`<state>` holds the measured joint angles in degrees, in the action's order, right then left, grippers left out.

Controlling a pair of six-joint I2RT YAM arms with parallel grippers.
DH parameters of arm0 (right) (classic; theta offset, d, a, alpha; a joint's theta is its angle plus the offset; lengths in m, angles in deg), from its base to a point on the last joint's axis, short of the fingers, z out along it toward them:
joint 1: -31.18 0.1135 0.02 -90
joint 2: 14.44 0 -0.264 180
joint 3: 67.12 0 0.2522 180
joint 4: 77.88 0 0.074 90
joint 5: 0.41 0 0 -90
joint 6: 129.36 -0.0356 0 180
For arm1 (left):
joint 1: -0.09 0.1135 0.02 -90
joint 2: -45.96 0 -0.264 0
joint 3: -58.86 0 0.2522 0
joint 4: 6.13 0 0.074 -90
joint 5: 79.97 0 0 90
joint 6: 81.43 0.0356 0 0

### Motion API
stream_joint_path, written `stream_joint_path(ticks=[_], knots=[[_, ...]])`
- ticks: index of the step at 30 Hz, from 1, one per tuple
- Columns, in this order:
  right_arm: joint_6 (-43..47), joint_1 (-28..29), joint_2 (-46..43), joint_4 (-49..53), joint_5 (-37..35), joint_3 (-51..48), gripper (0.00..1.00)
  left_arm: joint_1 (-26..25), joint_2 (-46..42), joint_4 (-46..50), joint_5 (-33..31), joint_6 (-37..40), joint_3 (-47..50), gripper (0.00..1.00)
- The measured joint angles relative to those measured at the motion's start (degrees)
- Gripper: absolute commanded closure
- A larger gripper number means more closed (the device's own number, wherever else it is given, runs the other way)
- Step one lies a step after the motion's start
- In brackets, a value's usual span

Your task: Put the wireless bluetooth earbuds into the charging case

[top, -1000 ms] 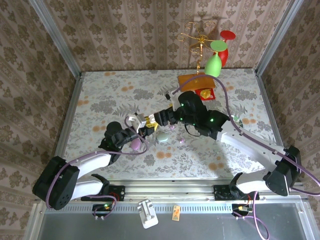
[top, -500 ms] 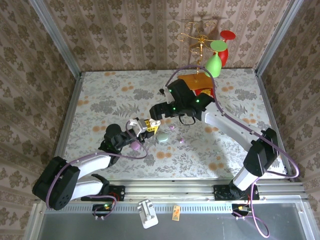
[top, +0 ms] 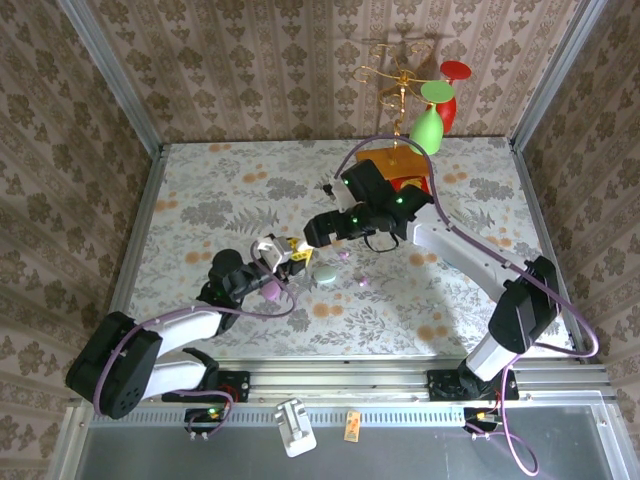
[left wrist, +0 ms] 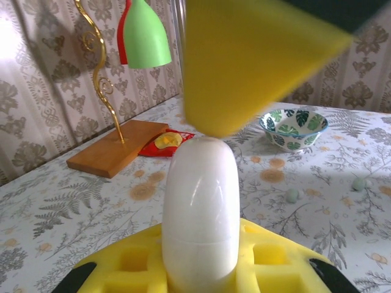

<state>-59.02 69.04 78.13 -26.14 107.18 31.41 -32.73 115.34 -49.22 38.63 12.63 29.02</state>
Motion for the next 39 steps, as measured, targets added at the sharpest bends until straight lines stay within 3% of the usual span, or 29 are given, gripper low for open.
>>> stream_joint_path(ticks=[10,15,20,29,39], knots=[[2.1,0.0,-8.6,-8.8,0.9,-9.8,0.01,1.5,0.1,3.3,-3.1,-5.8,-1.6,0.96],[2.9,0.0,-15.5,-18.8,0.3,-19.6,0.0,4.0,0.1,15.6,-10.1,-11.5,-6.6,0.97],[3.0,0.0,-16.9,-27.2,0.2,-25.4,0.0,8.5,1.6,26.4,-13.5,-17.7,-11.1,0.99],[3.0,0.0,-16.2,-37.1,0.5,-29.8,0.0,16.3,12.2,41.7,-15.1,-27.1,-19.8,0.99],[3.0,0.0,-15.3,-41.0,0.9,-30.2,0.0,20.2,29.6,56.0,-15.4,-28.1,-37.4,0.98]])
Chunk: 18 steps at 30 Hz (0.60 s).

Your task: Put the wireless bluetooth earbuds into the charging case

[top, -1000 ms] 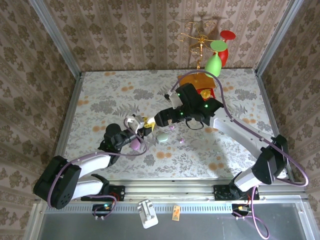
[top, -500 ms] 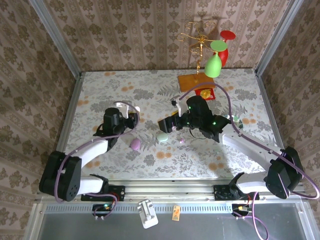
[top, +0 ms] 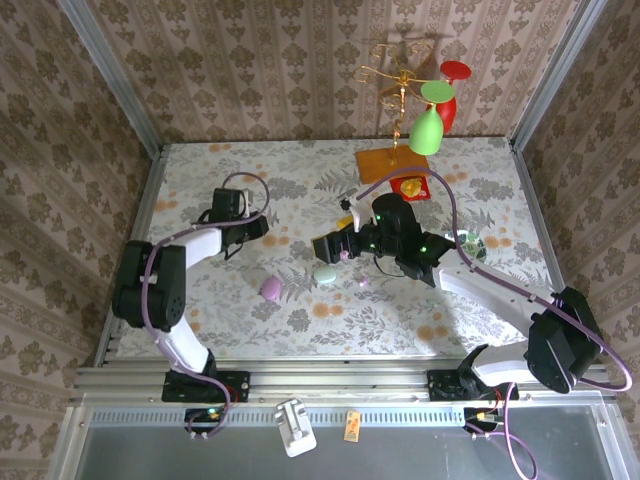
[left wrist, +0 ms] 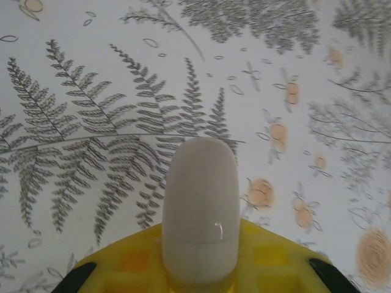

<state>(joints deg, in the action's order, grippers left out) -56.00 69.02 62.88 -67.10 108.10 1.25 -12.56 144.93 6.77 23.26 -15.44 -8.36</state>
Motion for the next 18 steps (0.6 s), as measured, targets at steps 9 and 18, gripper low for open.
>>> stream_joint_path(ticks=[9,18], knots=[[1.4,0.0,0.0,-0.1,-0.3,0.0,0.0,1.5,6.1,5.8,0.0,0.1,-6.9,0.86],[4.0,-0.4,0.0,2.0,-1.1,1.5,0.0,2.7,7.1,7.2,0.4,-0.5,-7.4,0.74]])
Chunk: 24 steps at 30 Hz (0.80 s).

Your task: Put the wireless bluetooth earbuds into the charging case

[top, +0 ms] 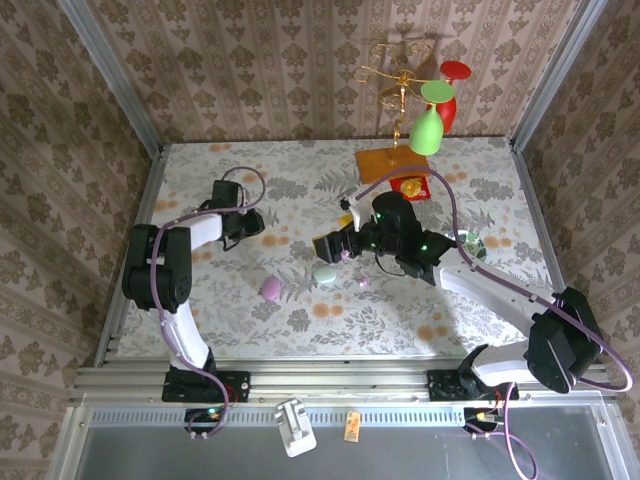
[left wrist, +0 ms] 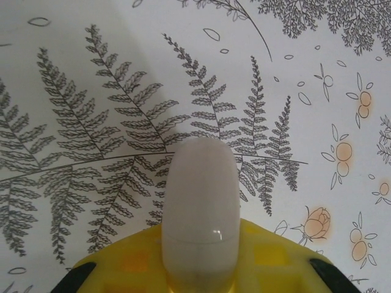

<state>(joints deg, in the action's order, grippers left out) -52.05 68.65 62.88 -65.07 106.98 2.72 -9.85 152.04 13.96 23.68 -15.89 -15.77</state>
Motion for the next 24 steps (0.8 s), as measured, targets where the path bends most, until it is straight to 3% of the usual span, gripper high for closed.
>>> stream_joint_path(ticks=[10,14,19,24], knots=[[4.0,-0.8,0.0,0.3,-0.5,3.8,0.0,1.4,-0.2,-0.6,0.3,-2.2,1.0,0.47],[7.8,-2.1,0.0,1.4,-0.4,3.8,0.0,1.5,-3.0,-1.0,0.0,-2.6,3.1,0.32],[17.2,-3.8,-0.6,1.4,1.9,2.2,0.0,1.6,-9.0,-0.5,-0.8,-1.2,5.6,0.14],[32.8,-4.4,0.1,6.9,9.9,0.6,0.05,-0.1,-16.4,-0.7,-3.0,1.5,9.1,0.09]])
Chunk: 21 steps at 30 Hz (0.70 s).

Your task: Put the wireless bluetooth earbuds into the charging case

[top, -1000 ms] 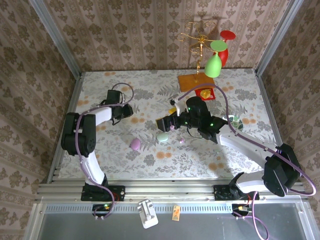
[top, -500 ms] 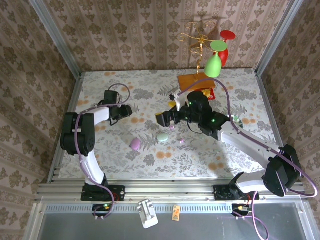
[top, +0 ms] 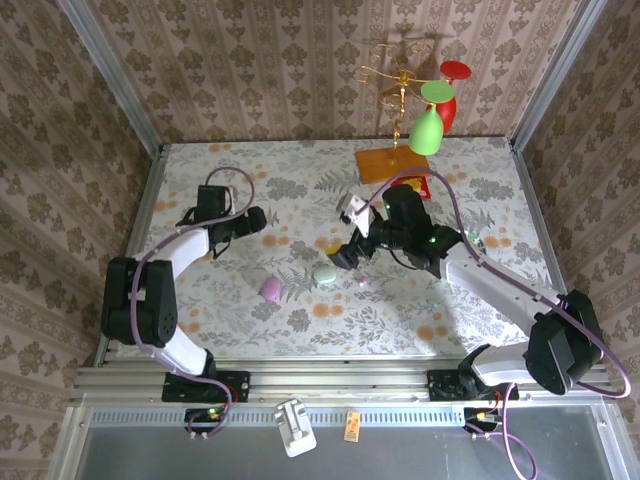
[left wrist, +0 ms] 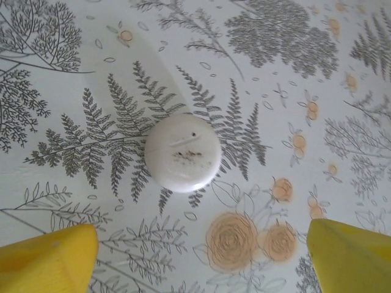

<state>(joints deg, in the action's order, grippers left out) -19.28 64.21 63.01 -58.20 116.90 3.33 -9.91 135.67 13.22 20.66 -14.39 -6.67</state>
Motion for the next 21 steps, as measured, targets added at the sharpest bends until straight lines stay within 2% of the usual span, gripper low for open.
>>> stream_joint_path(ticks=[5,11,16,21], knots=[[13.5,0.1,5.2,5.0,4.4,0.4,0.07,-4.7,-6.2,0.2,-2.0,2.6,2.5,0.04],[25.6,2.0,11.6,11.9,1.5,1.4,0.07,-9.2,-14.0,0.4,-4.1,5.5,6.3,0.03],[30.1,3.7,15.7,14.0,-1.4,1.9,0.09,-9.5,-19.6,0.7,-5.1,6.3,9.7,0.03],[31.3,4.4,20.1,13.8,-4.2,3.4,0.16,-9.5,-21.9,0.6,-5.6,6.3,11.3,0.02]])
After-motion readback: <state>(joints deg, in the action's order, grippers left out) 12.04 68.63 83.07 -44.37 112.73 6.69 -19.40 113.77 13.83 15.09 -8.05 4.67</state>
